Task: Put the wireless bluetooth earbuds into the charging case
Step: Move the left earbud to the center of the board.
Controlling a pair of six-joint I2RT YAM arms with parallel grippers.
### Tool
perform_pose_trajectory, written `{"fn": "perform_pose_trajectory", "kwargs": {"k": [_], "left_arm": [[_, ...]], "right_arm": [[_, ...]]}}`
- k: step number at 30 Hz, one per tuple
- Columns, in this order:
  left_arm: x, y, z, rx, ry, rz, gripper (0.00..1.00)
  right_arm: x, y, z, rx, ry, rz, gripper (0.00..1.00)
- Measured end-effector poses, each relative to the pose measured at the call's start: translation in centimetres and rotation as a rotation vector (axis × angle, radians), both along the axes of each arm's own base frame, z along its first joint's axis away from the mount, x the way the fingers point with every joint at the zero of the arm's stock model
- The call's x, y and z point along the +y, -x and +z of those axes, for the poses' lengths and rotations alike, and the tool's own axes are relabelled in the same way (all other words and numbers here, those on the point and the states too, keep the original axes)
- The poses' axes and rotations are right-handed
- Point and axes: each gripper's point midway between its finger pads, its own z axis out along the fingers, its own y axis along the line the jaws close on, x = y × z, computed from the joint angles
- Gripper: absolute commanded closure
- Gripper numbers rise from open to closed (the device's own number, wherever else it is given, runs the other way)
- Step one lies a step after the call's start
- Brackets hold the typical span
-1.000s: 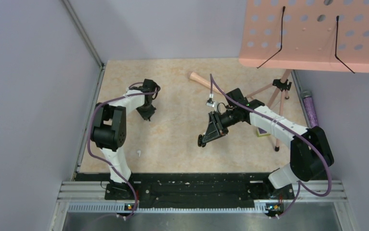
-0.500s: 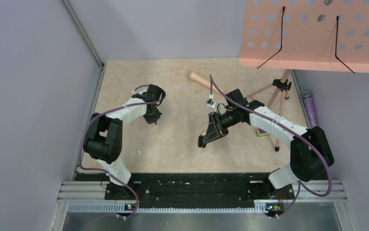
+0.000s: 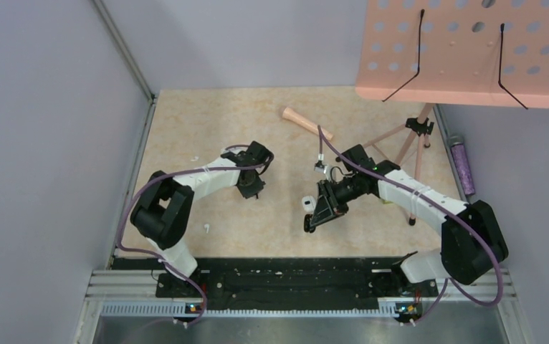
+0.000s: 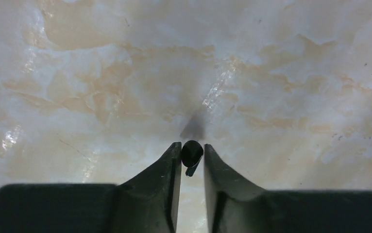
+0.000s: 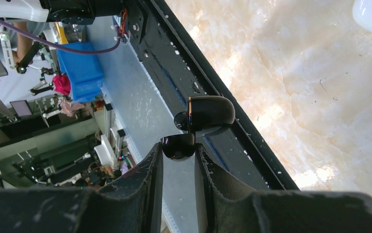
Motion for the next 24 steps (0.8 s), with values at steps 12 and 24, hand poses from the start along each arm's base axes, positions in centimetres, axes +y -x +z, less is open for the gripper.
{"fn": "perform_pose_trajectory", "kwargs": {"k": [12, 24], "left_arm": [[-0.9, 0.5, -1.0, 0.041, 0.032, 0.007, 0.54], [-1.2, -1.1, 0.7, -0.008, -0.053, -0.054, 0.57]], "right_arm": [[-0.2, 0.0, -0.2, -0.008, 0.012, -0.006, 1.00], [-0.2, 0.0, -0.2, -0.009, 0.012, -0.006, 1.00]]}}
